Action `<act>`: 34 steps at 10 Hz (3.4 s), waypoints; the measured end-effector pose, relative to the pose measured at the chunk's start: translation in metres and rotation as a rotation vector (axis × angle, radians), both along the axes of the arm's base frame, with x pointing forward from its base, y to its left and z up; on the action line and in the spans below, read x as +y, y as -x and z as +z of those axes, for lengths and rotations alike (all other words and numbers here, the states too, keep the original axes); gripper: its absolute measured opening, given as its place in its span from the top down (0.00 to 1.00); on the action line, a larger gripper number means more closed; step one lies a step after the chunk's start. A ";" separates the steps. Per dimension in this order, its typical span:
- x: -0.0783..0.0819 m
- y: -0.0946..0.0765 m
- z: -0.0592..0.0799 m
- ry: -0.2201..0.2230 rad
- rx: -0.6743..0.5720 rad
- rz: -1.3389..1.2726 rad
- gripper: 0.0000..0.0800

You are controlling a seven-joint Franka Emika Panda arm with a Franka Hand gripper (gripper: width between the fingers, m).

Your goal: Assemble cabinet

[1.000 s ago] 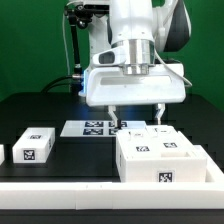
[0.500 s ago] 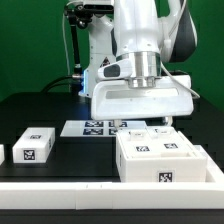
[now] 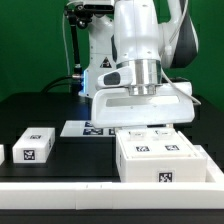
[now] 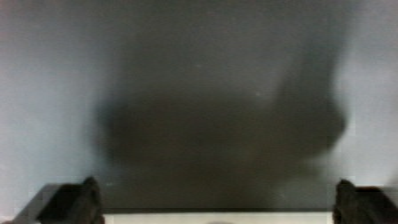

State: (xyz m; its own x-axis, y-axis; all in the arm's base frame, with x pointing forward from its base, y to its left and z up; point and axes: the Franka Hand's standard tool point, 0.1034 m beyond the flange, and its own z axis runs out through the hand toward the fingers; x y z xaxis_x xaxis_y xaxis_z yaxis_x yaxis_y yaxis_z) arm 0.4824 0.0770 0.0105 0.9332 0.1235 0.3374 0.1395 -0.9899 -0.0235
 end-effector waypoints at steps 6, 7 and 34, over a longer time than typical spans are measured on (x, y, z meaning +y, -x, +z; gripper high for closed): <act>-0.001 0.001 -0.001 0.000 0.003 -0.001 0.78; -0.001 0.001 -0.001 0.000 0.003 -0.001 0.78; 0.020 -0.041 0.135 -0.079 0.497 -0.071 0.78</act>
Offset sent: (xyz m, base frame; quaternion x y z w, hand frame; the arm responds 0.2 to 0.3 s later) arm 0.0000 0.0000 0.0000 0.0000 0.0000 0.0000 1.0000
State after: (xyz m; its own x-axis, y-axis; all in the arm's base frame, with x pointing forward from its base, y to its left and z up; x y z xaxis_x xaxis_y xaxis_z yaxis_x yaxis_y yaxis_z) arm 0.5232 0.0970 0.1451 0.9885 0.0456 -0.1441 0.0246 -0.9891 -0.1449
